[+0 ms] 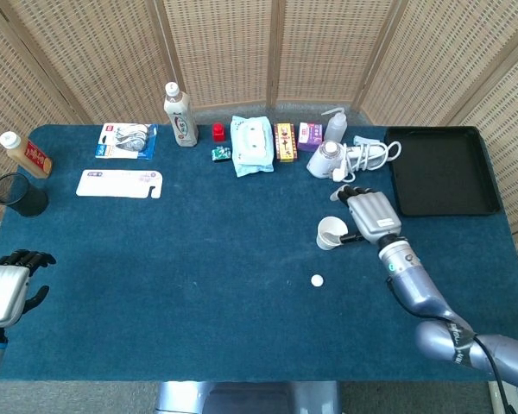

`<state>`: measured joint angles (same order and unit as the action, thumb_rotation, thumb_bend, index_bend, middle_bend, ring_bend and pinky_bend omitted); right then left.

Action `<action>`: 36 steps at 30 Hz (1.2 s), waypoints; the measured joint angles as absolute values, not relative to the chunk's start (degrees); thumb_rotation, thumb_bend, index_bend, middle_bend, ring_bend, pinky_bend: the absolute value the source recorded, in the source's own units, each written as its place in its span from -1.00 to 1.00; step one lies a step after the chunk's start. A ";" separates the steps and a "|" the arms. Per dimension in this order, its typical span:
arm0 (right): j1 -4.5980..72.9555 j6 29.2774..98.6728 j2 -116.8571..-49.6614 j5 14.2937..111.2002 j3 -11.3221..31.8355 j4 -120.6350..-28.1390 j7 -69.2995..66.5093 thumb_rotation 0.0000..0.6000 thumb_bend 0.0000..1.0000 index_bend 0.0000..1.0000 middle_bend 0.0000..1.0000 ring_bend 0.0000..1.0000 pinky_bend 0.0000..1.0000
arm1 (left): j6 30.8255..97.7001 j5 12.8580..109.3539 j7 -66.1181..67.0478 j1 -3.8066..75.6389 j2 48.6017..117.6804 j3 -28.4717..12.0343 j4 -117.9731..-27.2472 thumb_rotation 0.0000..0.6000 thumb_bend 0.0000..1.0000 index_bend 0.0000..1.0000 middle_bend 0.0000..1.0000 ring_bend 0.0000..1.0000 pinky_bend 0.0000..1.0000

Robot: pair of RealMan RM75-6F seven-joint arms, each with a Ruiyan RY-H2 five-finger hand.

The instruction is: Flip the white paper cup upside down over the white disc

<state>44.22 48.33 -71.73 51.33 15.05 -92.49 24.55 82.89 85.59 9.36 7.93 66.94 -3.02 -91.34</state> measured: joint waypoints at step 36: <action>51.35 55.70 -82.00 38.28 6.96 -85.82 41.83 -0.04 -0.47 -0.26 -0.49 -0.40 -0.44 | 82.02 85.15 5.71 8.23 68.60 -2.34 -87.20 1.00 -0.54 -0.18 -0.06 -0.29 -0.10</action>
<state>51.35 55.70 -82.00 38.28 6.96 -85.82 41.83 82.02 85.15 5.71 8.23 68.60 -2.34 -87.20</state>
